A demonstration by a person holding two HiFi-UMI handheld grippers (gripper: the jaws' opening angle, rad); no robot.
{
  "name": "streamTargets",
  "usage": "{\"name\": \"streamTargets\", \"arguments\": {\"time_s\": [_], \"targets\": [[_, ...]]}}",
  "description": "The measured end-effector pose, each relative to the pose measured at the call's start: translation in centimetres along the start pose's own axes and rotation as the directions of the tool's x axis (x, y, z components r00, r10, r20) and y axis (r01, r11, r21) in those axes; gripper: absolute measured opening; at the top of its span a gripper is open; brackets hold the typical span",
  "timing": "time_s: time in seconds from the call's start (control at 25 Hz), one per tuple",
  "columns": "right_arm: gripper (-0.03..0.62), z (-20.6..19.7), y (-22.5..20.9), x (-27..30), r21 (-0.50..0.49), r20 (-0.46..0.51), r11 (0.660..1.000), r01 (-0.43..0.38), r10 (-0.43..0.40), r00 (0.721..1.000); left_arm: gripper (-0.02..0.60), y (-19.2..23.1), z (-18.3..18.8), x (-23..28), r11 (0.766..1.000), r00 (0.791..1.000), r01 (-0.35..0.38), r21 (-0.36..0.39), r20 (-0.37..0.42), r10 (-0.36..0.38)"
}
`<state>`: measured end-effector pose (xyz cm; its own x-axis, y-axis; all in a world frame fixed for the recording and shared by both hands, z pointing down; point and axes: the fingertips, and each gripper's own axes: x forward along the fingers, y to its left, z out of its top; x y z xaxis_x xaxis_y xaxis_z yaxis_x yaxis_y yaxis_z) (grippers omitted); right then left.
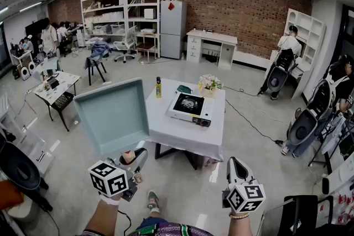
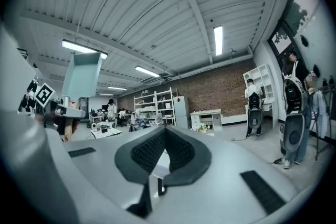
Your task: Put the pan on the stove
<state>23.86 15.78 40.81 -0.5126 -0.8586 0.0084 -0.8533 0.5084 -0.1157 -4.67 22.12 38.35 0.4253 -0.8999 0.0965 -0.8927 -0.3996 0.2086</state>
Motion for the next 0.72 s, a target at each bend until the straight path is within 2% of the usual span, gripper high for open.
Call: {"name": "streamTargets", "arguments": {"time_s": [0.36,0.72], "targets": [[0.000,0.6,0.7,-0.4,-0.016,0.004,1.000,-0.021,0.021,1.000,0.038,-0.4,-0.5,-0.5,1.000,1.000,-0.019,-0.023,0.002,0.019],[0.000,-0.1,0.1,-0.5,-0.032,0.005,0.999,0.003,-0.003,1.000,0.037,-0.2,-1.0,-0.3,0.999,1.000,-0.024,-0.025,0.001,0.024]]}}
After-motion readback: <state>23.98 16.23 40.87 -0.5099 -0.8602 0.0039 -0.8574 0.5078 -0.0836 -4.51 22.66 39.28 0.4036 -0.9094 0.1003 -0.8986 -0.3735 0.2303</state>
